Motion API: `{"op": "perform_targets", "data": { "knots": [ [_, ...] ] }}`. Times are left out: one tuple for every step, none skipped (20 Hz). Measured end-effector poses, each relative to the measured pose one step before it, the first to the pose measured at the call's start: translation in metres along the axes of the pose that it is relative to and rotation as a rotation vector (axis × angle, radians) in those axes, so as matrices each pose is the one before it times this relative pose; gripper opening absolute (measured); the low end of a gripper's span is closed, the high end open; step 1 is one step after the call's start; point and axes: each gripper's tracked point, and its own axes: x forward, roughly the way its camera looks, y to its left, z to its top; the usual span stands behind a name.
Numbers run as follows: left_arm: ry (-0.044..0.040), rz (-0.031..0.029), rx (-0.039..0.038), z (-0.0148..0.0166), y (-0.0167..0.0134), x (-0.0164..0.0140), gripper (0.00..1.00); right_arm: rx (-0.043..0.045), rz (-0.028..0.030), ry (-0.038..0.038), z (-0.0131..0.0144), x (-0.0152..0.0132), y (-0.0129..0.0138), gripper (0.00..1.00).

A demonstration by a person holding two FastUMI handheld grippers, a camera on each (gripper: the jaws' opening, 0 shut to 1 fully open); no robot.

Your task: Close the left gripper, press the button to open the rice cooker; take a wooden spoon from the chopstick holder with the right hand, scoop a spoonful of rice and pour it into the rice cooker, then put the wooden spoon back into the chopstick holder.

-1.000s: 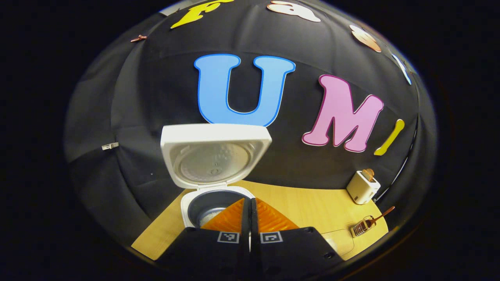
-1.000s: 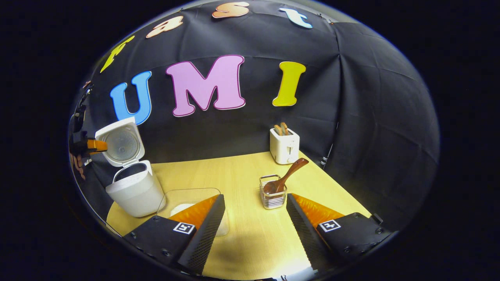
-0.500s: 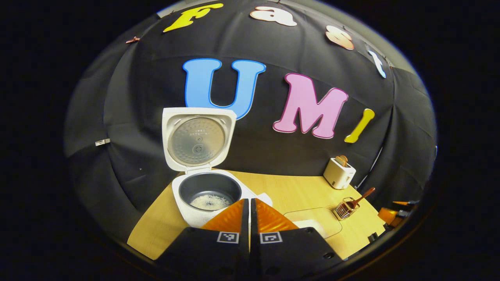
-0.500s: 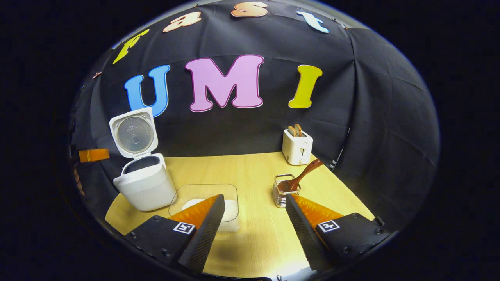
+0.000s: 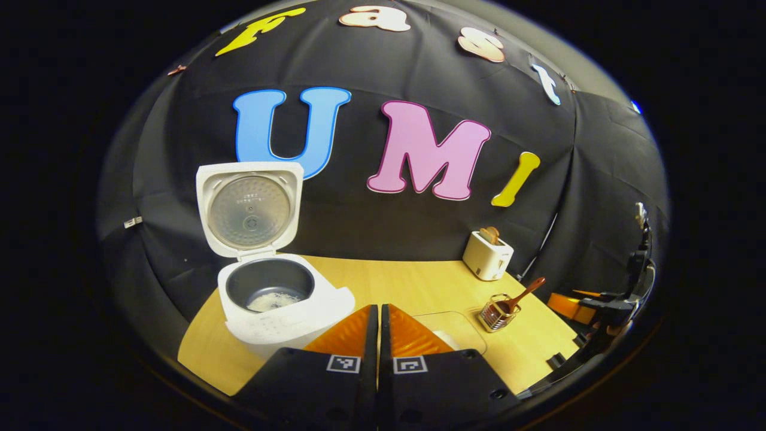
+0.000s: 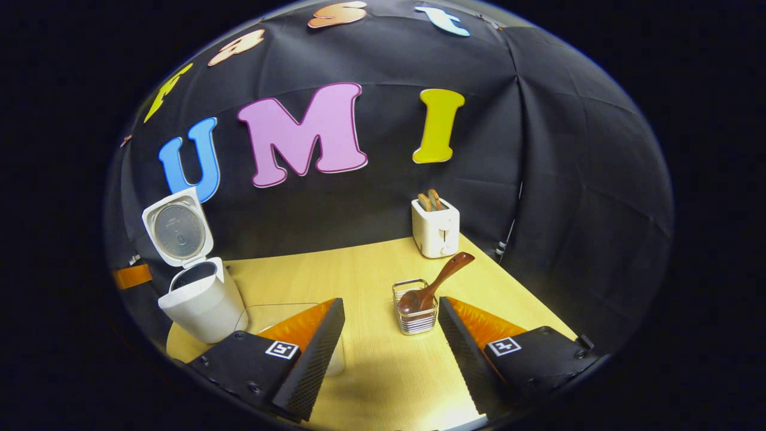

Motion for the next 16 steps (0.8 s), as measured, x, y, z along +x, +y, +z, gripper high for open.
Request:
{"op": "perform_targets", "data": {
  "knots": [
    [-0.00301, 0.00446, -0.01665, 0.00194, -0.00346, 0.00172, 0.06, 0.01037, 0.00234, 0.01797, -0.00368, 0.00797, -0.00665, 0.99],
    [-0.00409, 0.00412, -0.01031, 0.00121, -0.00297, 0.00124, 0.06, 0.00815, 0.00693, 0.01154, -0.00094, 0.00705, -0.0045, 0.99],
    [-0.0074, 0.0112, -0.00493, 0.00234, -0.00084, 0.00093, 0.08, 0.0036, 0.0041, 0.00549, -0.00015, 0.0077, -0.00593, 0.98],
    [-0.00429, 0.00633, -0.00214, 0.00033, -0.00205, 0.00168, 0.16, -0.00041, -0.00006, 0.00661, 0.00056, 0.00843, -0.00766, 0.98],
    [-0.00128, 0.00495, -0.00058, 0.00009, -0.00222, 0.00002, 0.24, 0.00149, 0.00032, 0.00518, -0.00034, 0.00836, -0.00789, 0.99],
    [-0.00039, 0.01044, 0.00232, -0.00139, -0.00124, 0.0007, 0.49, 0.00565, 0.00447, 0.00632, -0.00004, 0.01067, -0.00677, 0.99],
    [0.00243, 0.0244, 0.00863, -0.00225, 0.00076, 0.00224, 0.75, 0.01096, 0.00278, 0.01182, -0.00132, 0.01234, -0.00601, 0.99],
    [0.00679, 0.01327, 0.0062, -0.00202, 0.00033, -0.00098, 1.0, 0.0149, 0.00125, 0.01659, -0.00298, 0.01124, -0.00602, 0.98],
    [0.00593, 0.02812, 0.00538, -0.00156, 0.00183, -0.0004, 0.99, 0.01773, 0.00085, 0.01216, -0.00215, 0.01113, -0.00558, 0.99],
    [0.00729, 0.01923, 0.00224, -0.00179, -0.00046, -0.0004, 0.96, 0.02062, -0.00494, 0.01395, -0.00182, 0.01122, -0.00584, 0.99],
    [0.00541, 0.0104, 0.00025, -0.00107, -0.00156, -0.00047, 0.96, 0.02062, -0.00336, 0.01746, -0.00385, 0.01087, -0.00444, 0.99],
    [0.00247, 0.00874, 0.00247, -0.00114, -0.00128, -0.00155, 0.96, 0.01637, 0.0025, 0.01738, -0.00322, 0.01022, -0.00294, 0.99],
    [0.00422, 0.01224, 0.00624, -0.001, 0.00058, -0.00151, 0.96, 0.01165, 0.01295, 0.01541, -0.00316, 0.00877, -0.0001, 0.99],
    [0.00644, 0.01458, 0.0088, -0.00215, 0.00112, -0.00029, 0.96, 0.00879, 0.00765, 0.00802, -0.00041, 0.00874, -0.00076, 0.99],
    [0.00854, 0.01248, 0.00892, -0.00128, 0.00051, -0.00094, 0.96, 0.0111, -0.00099, 0.0022, 0.00032, 0.00842, -0.00273, 0.99],
    [0.00853, 0.01044, 0.00784, -0.00245, -0.00019, 0.0, 0.96, 0.01362, 0.00629, -0.00234, 0.00195, 0.00853, 0.00008, 0.99]
  ]
}}
